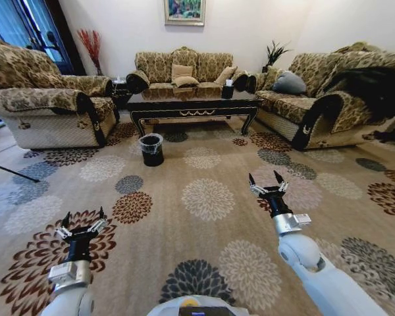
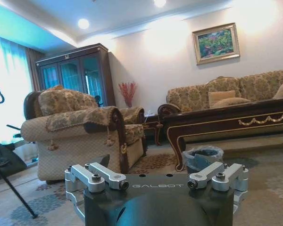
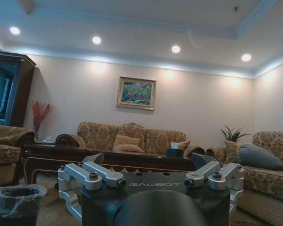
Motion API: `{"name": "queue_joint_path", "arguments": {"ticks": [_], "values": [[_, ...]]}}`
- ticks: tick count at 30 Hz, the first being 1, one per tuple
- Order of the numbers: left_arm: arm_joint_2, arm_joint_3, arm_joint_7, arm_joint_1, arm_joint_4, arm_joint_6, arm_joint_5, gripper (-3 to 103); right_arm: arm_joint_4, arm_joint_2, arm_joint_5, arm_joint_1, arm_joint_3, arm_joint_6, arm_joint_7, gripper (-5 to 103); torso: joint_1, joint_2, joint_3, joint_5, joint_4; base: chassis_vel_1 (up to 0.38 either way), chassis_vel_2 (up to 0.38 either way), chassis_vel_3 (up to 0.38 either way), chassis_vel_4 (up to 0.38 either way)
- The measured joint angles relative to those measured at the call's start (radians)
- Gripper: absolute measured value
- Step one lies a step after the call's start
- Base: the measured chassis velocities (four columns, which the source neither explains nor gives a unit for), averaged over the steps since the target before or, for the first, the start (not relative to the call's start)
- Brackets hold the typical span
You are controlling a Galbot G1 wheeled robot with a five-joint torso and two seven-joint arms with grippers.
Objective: Move to the front of the table and pick up the trash from the floor, then place it into the trash bin.
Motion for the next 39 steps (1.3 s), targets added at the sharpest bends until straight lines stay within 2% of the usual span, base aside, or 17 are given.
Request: {"name": "queue_joint_path", "arguments": {"ticks": [6, 12, 39], "values": [[0.000, 0.000, 0.000, 0.000, 0.000, 0.000, 0.000, 100, 0.000, 0.000, 0.000, 0.000, 0.000, 0.000, 0.000, 100, 0.000, 0.000, 0.000, -0.0014, 0.0003, -0.006, -0.009, 0.012, 0.004], [0.000, 0.000, 0.000, 0.000, 0.000, 0.000, 0.000, 100, 0.000, 0.000, 0.000, 0.000, 0.000, 0.000, 0.000, 100, 0.000, 0.000, 0.000, -0.0003, 0.0001, 0.019, 0.016, -0.012, -0.010], [0.000, 0.000, 0.000, 0.000, 0.000, 0.000, 0.000, 100, 0.000, 0.000, 0.000, 0.000, 0.000, 0.000, 0.000, 100, 0.000, 0.000, 0.000, -0.0007, 0.0002, 0.000, 0.000, 0.000, 0.000]]}}
